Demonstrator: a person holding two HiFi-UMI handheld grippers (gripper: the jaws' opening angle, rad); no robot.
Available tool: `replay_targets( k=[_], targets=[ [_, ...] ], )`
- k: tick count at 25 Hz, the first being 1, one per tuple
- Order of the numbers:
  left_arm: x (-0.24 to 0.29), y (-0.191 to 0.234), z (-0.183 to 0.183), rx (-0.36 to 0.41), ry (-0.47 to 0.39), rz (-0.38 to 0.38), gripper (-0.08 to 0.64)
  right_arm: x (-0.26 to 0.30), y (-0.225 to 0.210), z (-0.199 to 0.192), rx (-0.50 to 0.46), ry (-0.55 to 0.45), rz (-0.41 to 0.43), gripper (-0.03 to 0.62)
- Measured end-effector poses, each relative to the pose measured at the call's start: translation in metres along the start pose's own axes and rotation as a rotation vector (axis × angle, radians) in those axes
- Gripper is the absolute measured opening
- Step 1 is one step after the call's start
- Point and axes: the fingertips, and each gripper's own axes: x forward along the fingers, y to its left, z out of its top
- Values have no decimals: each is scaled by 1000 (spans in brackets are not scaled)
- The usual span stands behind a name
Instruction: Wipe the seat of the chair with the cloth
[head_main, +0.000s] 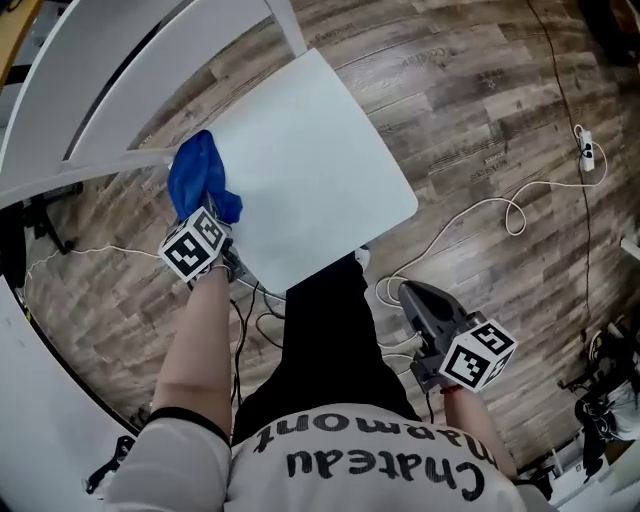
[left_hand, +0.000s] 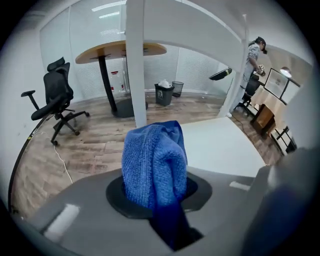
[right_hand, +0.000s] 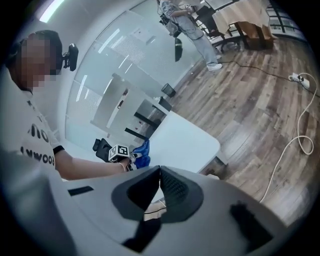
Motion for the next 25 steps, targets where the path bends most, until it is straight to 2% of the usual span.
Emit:
replay_targets(
  k=[4,7,9,12,13,15,16,18,20,23,25],
  targets=[
    [9,-15,-5,14,23,-89,101,3,5,-7,-20,19,4,15],
    [17,-35,-4,35,48,-122,101,-2,0,-11,-12,9,-14,15],
    [19,-50,-5,85,95,-152,103,-6,-3,-14,13,-15,-27,15],
    [22,-85,-12,190,170,-235,101,-13,-9,-18,41,-45,-38,15],
    [23,-96,-16,227,187,-237,100,-17,-12,-19,50,-57,-44,15],
    [26,-108,-18,277,205,-188,110,-24,-18,-18,82,-98,-62,15],
    [27,-111,-18,283,205,-161,82,-27,-21,-19,104,-123,-72,15],
    [27,-112,-17,251,192,-127,60,-35,-28,-20,140,-161,-88,15],
    [27,-113,-16,185,171,-126,63,-43,-36,-21,164,-182,-102,15],
    [28,-134,-11,106,132,-212,87,-56,-47,-24,208,-220,-123,15],
    [31,-157,-7,114,130,-252,89,-63,-51,-26,232,-243,-136,15]
  ],
)
